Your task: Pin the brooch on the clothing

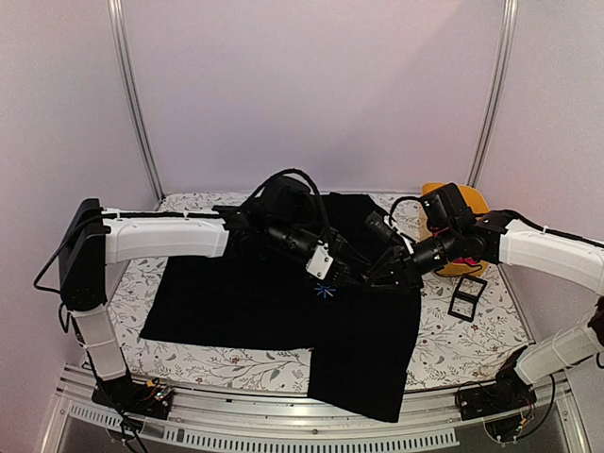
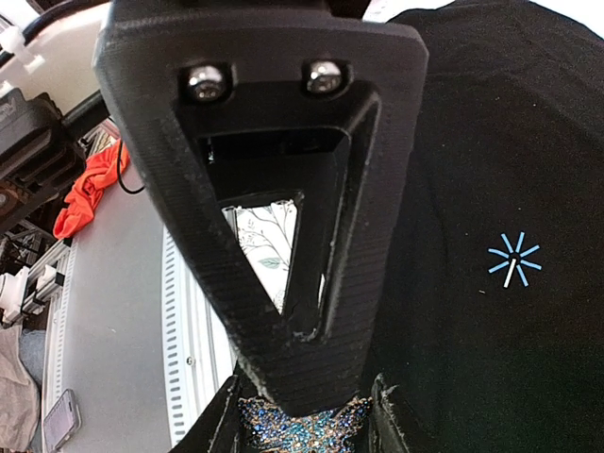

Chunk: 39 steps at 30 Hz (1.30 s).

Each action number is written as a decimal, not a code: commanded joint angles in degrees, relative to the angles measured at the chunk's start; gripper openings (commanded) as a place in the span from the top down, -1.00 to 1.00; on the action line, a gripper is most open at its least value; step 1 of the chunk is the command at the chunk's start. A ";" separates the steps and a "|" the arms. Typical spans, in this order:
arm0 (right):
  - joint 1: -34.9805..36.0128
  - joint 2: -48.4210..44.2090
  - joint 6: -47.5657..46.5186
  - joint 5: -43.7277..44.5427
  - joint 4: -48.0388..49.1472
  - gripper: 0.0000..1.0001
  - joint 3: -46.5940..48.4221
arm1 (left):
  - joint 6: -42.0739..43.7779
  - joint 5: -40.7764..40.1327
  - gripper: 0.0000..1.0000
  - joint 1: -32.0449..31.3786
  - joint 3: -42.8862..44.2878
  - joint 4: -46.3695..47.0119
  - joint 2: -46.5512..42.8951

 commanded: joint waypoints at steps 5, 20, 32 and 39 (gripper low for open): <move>2.91 1.89 -1.32 1.46 -1.37 0.33 3.77 | 2.79 -2.74 0.19 -1.35 -1.09 -6.63 -2.42; 4.05 3.99 -2.04 1.95 -2.43 0.33 6.03 | 3.02 -2.78 0.63 -1.61 -2.18 -7.17 -4.54; 4.26 4.25 -2.09 2.25 -2.62 0.33 6.54 | 4.12 -3.75 0.75 -1.85 -2.55 -7.26 -3.85; 4.28 4.35 -2.41 2.49 -3.13 0.33 6.88 | 4.57 -4.45 0.86 -1.92 -2.80 -5.86 -3.67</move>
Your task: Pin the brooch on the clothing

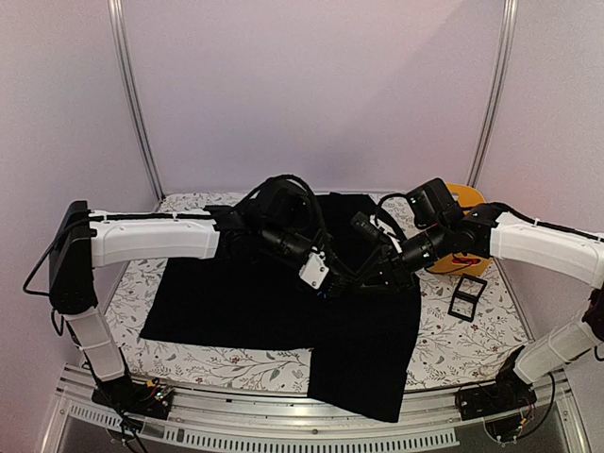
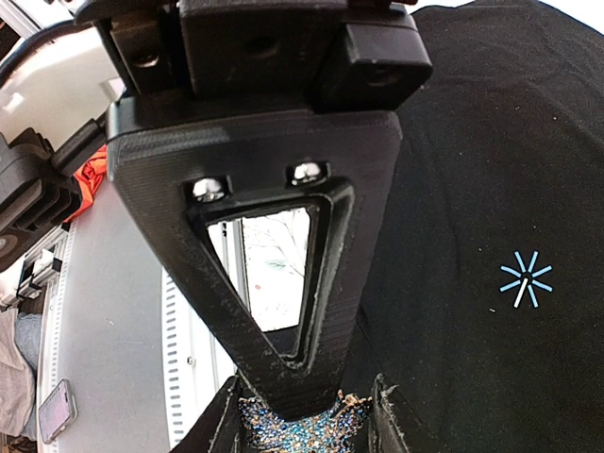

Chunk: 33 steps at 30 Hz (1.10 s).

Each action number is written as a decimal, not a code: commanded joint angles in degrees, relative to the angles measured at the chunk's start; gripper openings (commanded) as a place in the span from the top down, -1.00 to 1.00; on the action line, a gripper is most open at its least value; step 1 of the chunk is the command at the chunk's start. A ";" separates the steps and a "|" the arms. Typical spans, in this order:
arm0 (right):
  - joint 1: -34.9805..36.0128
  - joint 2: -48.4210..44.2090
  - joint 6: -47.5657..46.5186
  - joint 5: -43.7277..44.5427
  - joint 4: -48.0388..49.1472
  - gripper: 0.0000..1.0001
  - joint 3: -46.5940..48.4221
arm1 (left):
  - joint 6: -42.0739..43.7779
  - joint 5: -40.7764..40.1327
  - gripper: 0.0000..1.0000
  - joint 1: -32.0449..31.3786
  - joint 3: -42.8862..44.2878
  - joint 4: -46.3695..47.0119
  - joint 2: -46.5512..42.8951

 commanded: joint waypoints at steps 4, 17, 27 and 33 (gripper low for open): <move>0.58 0.69 -0.53 0.34 -0.17 0.32 1.81 | 1.14 -1.31 0.80 -1.03 -1.42 1.17 -0.20; 0.65 1.53 -1.32 0.34 -0.69 0.33 2.71 | 1.04 -2.14 1.00 -1.11 -1.24 1.86 -0.16; 0.67 0.47 -1.39 3.59 -2.89 -0.96 4.05 | -5.32 -4.74 1.00 -1.15 1.14 -0.94 -0.17; 0.62 -4.28 -2.28 10.00 -3.23 -0.98 4.70 | -18.05 -10.20 1.00 -1.17 3.38 -4.97 -1.71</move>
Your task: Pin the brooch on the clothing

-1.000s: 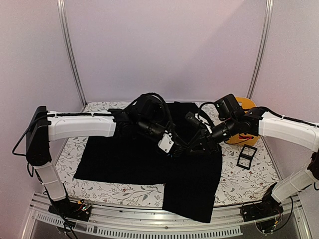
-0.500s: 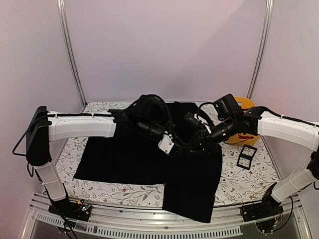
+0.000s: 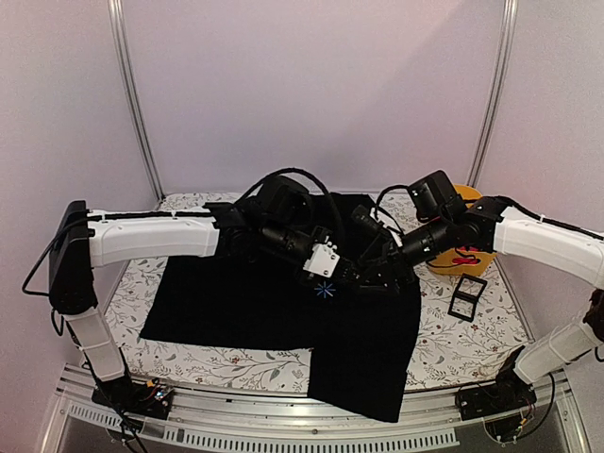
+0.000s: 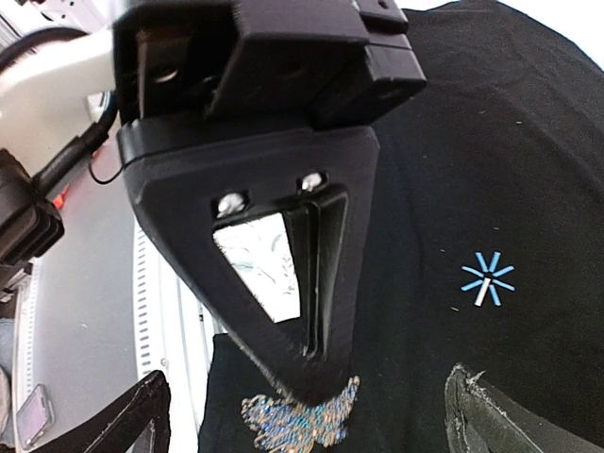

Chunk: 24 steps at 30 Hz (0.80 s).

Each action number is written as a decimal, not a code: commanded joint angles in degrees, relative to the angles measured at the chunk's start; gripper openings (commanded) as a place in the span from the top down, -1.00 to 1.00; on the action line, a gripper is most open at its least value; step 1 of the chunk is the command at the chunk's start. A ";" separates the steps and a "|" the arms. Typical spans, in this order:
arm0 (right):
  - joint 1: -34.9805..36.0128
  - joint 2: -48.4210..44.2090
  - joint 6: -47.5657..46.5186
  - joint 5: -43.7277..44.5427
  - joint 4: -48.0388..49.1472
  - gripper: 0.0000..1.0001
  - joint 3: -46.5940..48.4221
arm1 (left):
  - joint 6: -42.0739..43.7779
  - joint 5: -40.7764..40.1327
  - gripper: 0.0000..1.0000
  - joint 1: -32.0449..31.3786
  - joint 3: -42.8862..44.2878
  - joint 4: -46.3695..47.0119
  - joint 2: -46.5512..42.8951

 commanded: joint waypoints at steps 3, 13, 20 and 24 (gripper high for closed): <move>0.31 -9.38 -0.37 8.65 3.06 -0.98 0.53 | -19.94 -6.78 1.00 -0.79 3.66 -5.85 -3.07; 0.36 -18.54 5.00 4.61 16.25 -0.87 -7.38 | -47.57 -9.51 1.00 0.46 8.49 -19.58 -8.11; 0.40 -16.85 9.50 -2.90 21.05 -0.37 -6.42 | -57.21 -2.17 1.00 2.69 6.46 -19.44 -15.23; 1.85 -17.03 12.65 -3.44 25.35 -0.15 -6.92 | -60.98 1.96 1.00 3.16 5.16 -17.94 -18.35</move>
